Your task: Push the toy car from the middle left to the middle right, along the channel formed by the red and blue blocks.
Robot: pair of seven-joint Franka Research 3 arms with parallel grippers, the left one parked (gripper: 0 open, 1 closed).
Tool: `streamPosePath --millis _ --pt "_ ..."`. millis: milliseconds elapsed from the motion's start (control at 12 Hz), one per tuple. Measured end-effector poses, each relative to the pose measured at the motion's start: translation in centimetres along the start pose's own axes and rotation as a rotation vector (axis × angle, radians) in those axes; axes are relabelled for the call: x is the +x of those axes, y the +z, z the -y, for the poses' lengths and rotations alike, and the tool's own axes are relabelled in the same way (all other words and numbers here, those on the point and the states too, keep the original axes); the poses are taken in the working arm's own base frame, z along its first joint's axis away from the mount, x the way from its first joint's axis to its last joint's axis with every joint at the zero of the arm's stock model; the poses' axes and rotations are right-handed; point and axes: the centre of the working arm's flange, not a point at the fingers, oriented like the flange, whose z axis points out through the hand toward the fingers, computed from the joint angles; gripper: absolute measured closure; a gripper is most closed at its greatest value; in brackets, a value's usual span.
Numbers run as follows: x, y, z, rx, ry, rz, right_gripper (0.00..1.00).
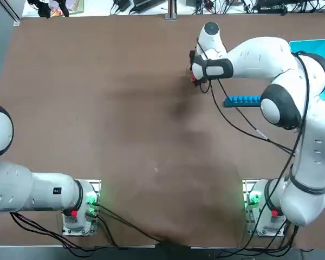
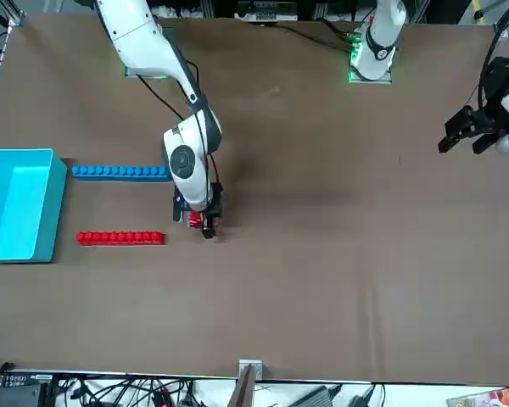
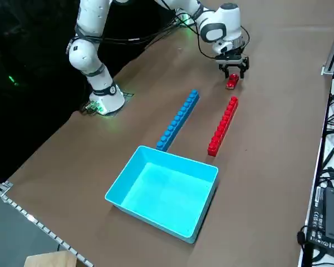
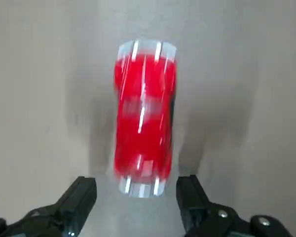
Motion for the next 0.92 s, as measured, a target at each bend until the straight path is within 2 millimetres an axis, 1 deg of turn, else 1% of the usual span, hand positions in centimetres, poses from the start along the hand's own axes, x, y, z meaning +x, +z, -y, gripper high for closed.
streamPosePath --millis 83,167,500,667,833,917 --pt "-0.3 -0.8 0.5 -0.003 0.0 0.001 0.0" --pt "-0.6 -1.9 1.0 -0.014 -0.001 -0.002 0.0" --pt "-1.5 -7.9 2.7 -0.063 -0.008 -0.014 0.0" --pt "-1.6 -10.2 3.2 -0.063 -0.019 -0.011 0.0" --pt "-1.5 -12.0 3.4 -0.057 -0.057 -0.005 0.0" --pt "-1.0 -14.0 3.7 -0.054 -0.116 0.0 0.0"
